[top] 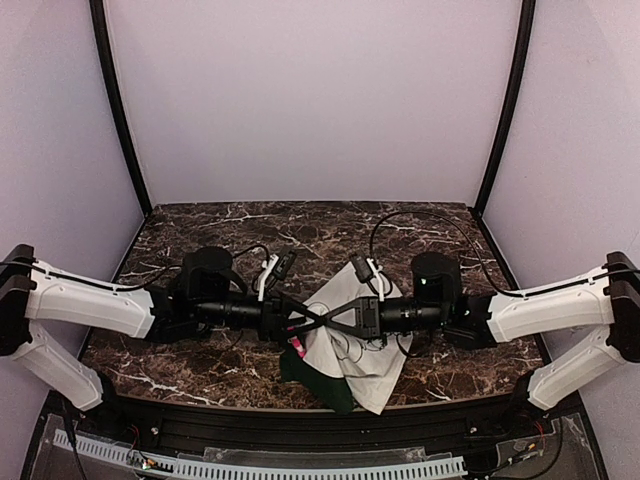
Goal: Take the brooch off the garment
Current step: Pass from the left arm to the right, then pass from the right arm to the left
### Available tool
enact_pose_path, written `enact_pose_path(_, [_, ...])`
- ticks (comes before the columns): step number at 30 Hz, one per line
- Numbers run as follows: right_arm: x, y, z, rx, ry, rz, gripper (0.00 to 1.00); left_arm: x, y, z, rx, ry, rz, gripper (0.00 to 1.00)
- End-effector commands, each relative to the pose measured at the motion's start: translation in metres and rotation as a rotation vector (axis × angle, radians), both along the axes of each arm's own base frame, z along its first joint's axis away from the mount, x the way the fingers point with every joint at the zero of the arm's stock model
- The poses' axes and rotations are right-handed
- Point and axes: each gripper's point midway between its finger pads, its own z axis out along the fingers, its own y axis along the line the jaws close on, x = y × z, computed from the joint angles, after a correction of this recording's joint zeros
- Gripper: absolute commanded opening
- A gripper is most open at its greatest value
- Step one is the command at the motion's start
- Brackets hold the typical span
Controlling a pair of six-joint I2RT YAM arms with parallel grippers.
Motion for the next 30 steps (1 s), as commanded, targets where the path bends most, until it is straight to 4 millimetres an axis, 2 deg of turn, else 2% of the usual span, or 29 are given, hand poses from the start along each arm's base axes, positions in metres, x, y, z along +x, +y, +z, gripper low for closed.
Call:
enact_pose_path(1, [-0.009, -0.004, 0.007, -0.049, -0.049, 0.106, 0.0, -0.011, 0.006, 0.017, -0.018, -0.027, -0.034, 0.54])
enact_pose_path(3, [-0.012, -0.006, 0.005, -0.071, -0.05, 0.147, 0.0, -0.01, 0.008, 0.017, -0.012, -0.028, -0.032, 0.65])
enact_pose_path(5, [-0.015, -0.007, 0.003, -0.092, -0.045, 0.19, 0.0, -0.01, 0.01, 0.017, -0.007, -0.032, -0.03, 0.7])
enact_pose_path(8, [-0.022, -0.007, -0.001, -0.111, -0.025, 0.27, 0.0, -0.008, 0.013, 0.014, 0.015, -0.031, -0.033, 0.74])
enact_pose_path(12, [-0.03, -0.005, 0.006, -0.1, -0.03, 0.351, 0.0, -0.01, 0.013, 0.007, 0.055, -0.016, -0.063, 0.75])
enact_pose_path(14, [-0.033, -0.005, 0.008, -0.092, -0.03, 0.377, 0.0, -0.01, 0.012, 0.004, 0.067, -0.013, -0.07, 0.7])
enact_pose_path(17, [-0.035, -0.003, 0.009, -0.083, -0.027, 0.408, 0.0, -0.011, 0.01, 0.005, 0.05, -0.005, -0.077, 0.54])
enact_pose_path(22, [-0.035, -0.002, 0.005, -0.092, -0.021, 0.414, 0.0, -0.012, 0.007, 0.007, 0.033, 0.009, -0.088, 0.35])
enact_pose_path(25, [-0.033, -0.001, 0.004, -0.096, -0.023, 0.411, 0.0, -0.014, 0.006, 0.006, 0.027, 0.021, -0.099, 0.33])
enact_pose_path(30, [-0.031, -0.002, 0.004, -0.095, -0.029, 0.407, 0.0, -0.016, 0.003, -0.001, 0.039, 0.045, -0.123, 0.37])
